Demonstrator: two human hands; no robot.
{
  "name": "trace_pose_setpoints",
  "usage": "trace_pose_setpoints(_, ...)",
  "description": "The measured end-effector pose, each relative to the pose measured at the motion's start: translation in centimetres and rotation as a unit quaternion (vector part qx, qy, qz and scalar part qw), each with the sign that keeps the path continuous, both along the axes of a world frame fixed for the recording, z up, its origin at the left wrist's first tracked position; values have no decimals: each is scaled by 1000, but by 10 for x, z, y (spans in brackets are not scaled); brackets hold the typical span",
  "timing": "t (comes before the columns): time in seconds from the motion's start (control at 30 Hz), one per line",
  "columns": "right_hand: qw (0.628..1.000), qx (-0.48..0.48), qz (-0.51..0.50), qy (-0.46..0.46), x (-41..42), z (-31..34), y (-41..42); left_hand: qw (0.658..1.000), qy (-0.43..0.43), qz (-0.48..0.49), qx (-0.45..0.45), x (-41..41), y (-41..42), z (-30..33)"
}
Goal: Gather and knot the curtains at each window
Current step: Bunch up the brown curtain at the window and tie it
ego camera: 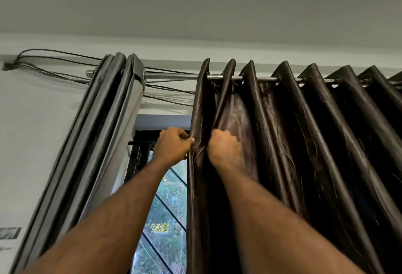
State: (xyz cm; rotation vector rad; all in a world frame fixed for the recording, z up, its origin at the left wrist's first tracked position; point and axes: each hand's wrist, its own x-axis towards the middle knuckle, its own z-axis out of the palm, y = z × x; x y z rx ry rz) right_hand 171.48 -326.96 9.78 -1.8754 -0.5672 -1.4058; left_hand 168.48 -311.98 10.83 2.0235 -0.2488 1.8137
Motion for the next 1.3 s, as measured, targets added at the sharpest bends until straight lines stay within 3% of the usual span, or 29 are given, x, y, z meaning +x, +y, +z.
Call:
trace_pose_setpoints(0.07, 995, -61, 78, -33, -8, 8, 23, 999, -38, -5, -37, 0, -6, 7)
trace_pose_setpoints(0.17, 989, -70, 123, -35, -5, 18, 17, 997, -42, -13, -62, -2, -17, 13)
trace_pose_setpoints(0.3, 993, -56, 100, 5, 16, 4, -17, 999, 1, 31, -15, 8, -29, 11)
trace_pose_setpoints(0.43, 993, 23, 107, 44, 24, 22, -43, 997, -1, 72, 0, 15, -43, 10)
trace_pose_setpoints(0.6, 993, -10, 93, 73, 28, 48, -55, 995, -12, 102, 7, 10, -30, 12)
trace_pose_setpoints(0.7, 994, 6, 80, 68, 21, 48, -18, 994, -7, 107, -1, 3, -9, 12)
trace_pose_setpoints(0.83, 976, -107, 188, 29, -13, 68, 50, 997, -19, 75, -13, -5, 16, 15)
trace_pose_setpoints(0.93, 973, -150, 175, 20, -13, 75, 61, 997, -17, 67, -18, -6, 35, 17)
trace_pose_setpoints(1.03, 977, -131, 169, -7, 12, 57, 48, 998, -22, 42, -35, 5, 32, 9)
trace_pose_setpoints(1.1, 979, -62, 191, -29, 21, 40, 35, 997, -38, 43, -42, 13, 16, 1)
trace_pose_setpoints(1.17, 984, 26, 151, -89, 28, 27, 13, 995, -54, 56, -54, 18, -6, -6)
trace_pose_setpoints(1.23, 983, 81, 37, -163, 41, 25, -13, 993, -52, 81, -62, 23, -26, -11)
trace_pose_setpoints(1.3, 978, 103, -92, -155, 56, 25, -41, 993, -27, 100, -62, 28, -34, -13)
